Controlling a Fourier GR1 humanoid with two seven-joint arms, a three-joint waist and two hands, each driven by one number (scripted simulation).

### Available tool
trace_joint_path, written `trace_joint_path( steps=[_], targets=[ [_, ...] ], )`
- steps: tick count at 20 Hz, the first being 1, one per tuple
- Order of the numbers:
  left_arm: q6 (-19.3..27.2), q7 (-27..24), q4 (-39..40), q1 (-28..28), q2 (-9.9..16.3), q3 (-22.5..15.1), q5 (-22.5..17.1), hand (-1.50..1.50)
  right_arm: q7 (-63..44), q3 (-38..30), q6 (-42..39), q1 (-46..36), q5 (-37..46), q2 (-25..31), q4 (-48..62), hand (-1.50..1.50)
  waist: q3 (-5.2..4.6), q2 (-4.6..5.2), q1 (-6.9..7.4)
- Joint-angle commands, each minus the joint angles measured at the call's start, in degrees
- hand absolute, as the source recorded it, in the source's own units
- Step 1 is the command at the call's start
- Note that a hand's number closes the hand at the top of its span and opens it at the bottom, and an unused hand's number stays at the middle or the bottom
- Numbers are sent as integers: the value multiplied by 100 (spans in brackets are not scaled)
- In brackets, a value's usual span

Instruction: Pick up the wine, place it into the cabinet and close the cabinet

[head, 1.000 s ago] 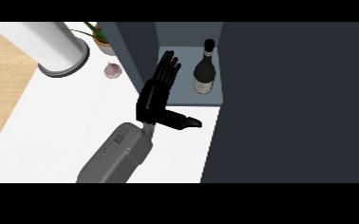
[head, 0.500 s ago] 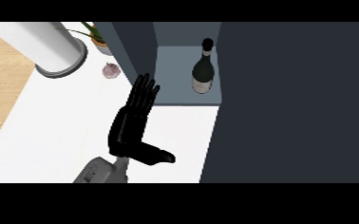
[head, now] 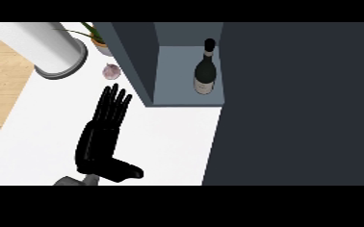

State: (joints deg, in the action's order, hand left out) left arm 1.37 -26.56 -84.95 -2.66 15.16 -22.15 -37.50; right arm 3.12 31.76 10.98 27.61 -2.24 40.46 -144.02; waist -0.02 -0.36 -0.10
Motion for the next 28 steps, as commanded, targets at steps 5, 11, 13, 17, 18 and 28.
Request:
trace_joint_path(
  steps=[5,11,13,17,18,28],
  targets=[
    [-427,-103,-238,460,618,550,-183,-150,-601,909,-694,41,-66,463,-1360,150,-11,3,12],
    [-915,-160,-131,692,1001,1037,-430,-150,-1061,1059,-451,-530,23,68,-1411,150,-23,32,53],
    [-894,154,-723,933,1286,1249,-668,-150,-810,1100,-470,-423,25,40,-1201,150,-5,4,51],
    [-1227,50,-226,618,1402,1526,-708,-150,-1306,1339,-486,-914,39,-157,-1261,150,-18,29,37],
    [-1334,147,-256,705,1477,1577,-823,-150,-1326,1562,-342,-949,278,-381,-1057,150,-17,19,33],
    [-1669,455,-298,564,1793,1889,-1192,-150,-1778,1695,-416,-1832,-104,-1011,-630,150,-32,31,190]
  ],
)
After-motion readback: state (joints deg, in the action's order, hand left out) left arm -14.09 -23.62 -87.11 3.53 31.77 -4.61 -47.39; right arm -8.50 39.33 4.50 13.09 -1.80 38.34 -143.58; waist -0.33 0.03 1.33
